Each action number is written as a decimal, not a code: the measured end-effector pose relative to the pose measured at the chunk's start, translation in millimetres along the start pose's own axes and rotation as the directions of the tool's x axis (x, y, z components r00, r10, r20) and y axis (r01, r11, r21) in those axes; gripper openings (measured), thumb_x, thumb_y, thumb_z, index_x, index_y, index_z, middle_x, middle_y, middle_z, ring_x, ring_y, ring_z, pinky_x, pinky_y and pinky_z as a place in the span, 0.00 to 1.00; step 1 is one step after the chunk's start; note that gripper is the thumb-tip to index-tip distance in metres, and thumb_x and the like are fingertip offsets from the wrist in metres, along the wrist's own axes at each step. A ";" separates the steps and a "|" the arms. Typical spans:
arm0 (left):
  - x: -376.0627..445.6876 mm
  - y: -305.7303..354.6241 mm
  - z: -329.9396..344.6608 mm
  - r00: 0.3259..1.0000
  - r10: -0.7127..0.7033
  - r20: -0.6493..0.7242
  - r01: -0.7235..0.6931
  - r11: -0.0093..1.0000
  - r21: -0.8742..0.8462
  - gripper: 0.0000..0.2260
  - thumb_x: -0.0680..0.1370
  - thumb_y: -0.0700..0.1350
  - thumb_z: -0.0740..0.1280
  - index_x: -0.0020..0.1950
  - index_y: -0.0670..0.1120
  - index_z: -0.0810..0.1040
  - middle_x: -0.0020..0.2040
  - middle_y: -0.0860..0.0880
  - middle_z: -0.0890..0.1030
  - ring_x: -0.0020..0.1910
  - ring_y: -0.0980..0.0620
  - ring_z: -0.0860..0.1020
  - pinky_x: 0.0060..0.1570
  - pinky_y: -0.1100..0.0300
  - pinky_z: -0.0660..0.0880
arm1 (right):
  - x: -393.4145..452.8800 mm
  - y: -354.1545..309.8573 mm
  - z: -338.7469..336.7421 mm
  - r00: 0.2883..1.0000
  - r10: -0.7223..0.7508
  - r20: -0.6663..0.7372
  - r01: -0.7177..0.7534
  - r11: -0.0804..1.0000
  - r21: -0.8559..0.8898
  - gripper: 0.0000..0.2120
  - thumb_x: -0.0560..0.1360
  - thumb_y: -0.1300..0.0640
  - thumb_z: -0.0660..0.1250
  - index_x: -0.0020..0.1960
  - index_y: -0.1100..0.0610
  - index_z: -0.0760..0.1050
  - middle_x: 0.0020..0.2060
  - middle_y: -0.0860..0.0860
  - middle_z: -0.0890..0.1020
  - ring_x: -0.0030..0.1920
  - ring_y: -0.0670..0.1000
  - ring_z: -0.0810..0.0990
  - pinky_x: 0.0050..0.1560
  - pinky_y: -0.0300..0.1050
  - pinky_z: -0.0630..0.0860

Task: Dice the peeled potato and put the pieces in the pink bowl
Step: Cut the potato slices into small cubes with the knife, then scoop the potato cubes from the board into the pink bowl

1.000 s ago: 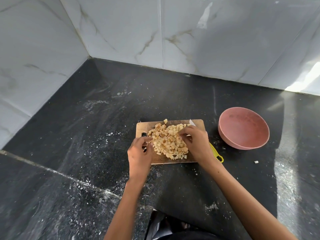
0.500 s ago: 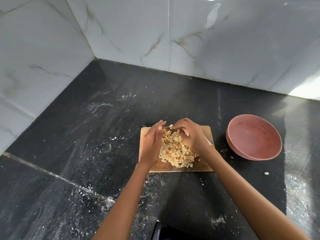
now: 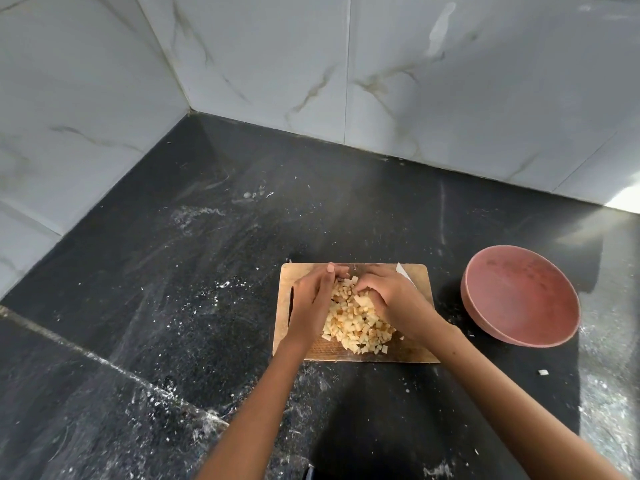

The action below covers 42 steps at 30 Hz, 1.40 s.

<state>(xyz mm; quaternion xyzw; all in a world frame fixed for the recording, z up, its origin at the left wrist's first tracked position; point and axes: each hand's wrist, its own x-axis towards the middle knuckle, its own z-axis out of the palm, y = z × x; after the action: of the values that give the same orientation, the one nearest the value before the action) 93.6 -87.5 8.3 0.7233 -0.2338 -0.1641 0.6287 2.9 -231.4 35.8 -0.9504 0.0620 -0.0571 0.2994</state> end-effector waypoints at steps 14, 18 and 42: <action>-11.9 -9.7 23.2 0.991 0.115 0.063 -0.131 0.894 0.429 0.29 0.83 0.57 0.44 0.65 0.42 0.76 0.63 0.49 0.78 0.64 0.56 0.72 0.67 0.57 0.66 | -15.9 -13.0 47.5 0.981 0.074 -0.179 -0.102 0.983 -0.154 0.24 0.77 0.50 0.55 0.67 0.62 0.70 0.65 0.56 0.75 0.67 0.55 0.70 0.70 0.52 0.66; -14.0 -7.4 24.9 0.989 0.147 0.020 -0.141 0.889 0.436 0.31 0.82 0.59 0.42 0.63 0.42 0.77 0.60 0.49 0.79 0.61 0.58 0.72 0.65 0.70 0.62 | -11.3 -13.0 52.7 0.956 0.057 -0.288 -0.101 0.985 -0.139 0.18 0.77 0.53 0.58 0.61 0.61 0.75 0.57 0.55 0.79 0.58 0.54 0.75 0.61 0.52 0.72; -14.3 0.9 39.6 0.982 0.167 -0.085 -0.128 0.931 0.342 0.22 0.83 0.55 0.51 0.55 0.44 0.80 0.47 0.52 0.82 0.48 0.57 0.78 0.52 0.57 0.75 | 10.4 -11.4 41.5 0.828 0.245 -0.505 -0.246 0.967 0.065 0.16 0.76 0.49 0.58 0.34 0.55 0.73 0.28 0.46 0.75 0.29 0.46 0.71 0.27 0.43 0.69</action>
<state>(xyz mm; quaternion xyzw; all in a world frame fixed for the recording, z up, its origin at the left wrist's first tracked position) 60.4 -112.7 2.2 0.8081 -0.2762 -0.0332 0.5192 20.1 -200.5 9.3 -0.8860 0.2604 -0.2669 0.2757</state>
